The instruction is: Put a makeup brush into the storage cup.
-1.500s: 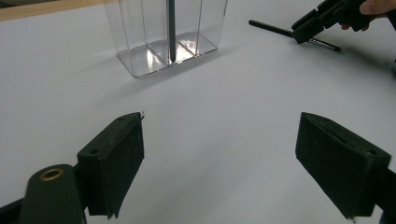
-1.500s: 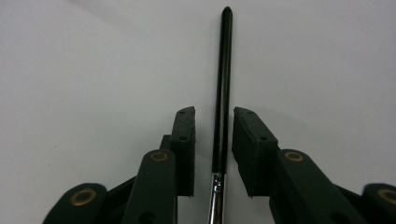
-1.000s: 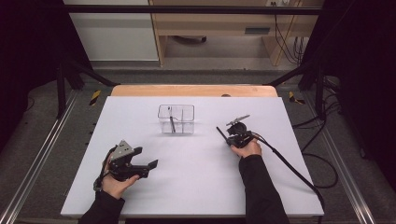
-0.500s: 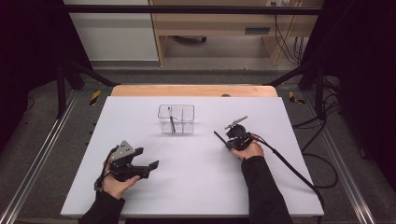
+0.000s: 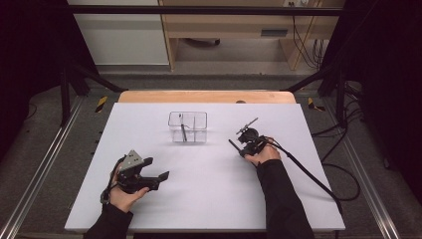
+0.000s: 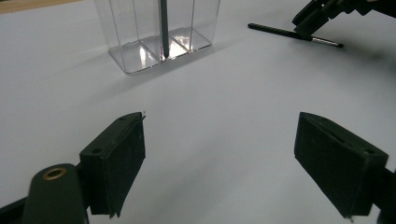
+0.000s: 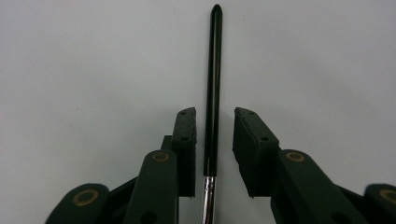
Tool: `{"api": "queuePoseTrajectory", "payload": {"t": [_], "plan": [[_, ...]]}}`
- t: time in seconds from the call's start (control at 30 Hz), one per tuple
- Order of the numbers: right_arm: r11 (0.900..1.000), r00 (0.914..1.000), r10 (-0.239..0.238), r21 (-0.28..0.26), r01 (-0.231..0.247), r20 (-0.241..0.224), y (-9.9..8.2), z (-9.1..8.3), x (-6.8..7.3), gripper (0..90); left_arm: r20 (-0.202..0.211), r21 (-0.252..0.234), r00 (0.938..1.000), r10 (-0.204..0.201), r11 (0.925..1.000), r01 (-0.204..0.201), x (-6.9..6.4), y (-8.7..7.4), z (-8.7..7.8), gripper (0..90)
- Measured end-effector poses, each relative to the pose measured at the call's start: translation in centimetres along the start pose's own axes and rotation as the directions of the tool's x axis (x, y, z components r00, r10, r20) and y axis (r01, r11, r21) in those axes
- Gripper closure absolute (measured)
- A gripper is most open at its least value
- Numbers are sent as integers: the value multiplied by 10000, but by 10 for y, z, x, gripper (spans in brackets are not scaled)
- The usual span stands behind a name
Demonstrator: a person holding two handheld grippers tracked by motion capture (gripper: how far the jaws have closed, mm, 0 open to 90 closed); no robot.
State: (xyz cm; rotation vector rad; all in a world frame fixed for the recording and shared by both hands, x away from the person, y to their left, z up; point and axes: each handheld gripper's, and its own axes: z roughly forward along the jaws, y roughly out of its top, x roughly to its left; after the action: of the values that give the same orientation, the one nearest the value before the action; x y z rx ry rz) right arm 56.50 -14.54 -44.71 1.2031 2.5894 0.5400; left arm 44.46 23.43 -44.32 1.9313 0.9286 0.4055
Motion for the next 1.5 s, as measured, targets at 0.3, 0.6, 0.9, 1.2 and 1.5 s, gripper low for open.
{"api": "queuePoseTrajectory", "payload": {"t": [0.3,0.6,0.9,1.2,1.5], "plan": [[9991,9998,11,424,-3,-195,0,5,0,808,26,58,10000,6,10000,-6,0,0,1,154],[9978,9994,151,655,-131,-305,2,4,0,843,41,89,10000,5,10000,-5,0,0,2,155],[9988,9995,53,490,-39,-296,2,-2,1,844,44,72,10000,-16,10000,16,0,0,1,155],[9994,9979,-282,-205,271,-575,-4,-28,8,844,46,63,10000,23,10000,-24,0,0,1,155],[9902,9843,-1324,-591,1262,-1168,-9,-53,29,843,100,144,9996,258,9996,-259,-2,2,0,154]]}}
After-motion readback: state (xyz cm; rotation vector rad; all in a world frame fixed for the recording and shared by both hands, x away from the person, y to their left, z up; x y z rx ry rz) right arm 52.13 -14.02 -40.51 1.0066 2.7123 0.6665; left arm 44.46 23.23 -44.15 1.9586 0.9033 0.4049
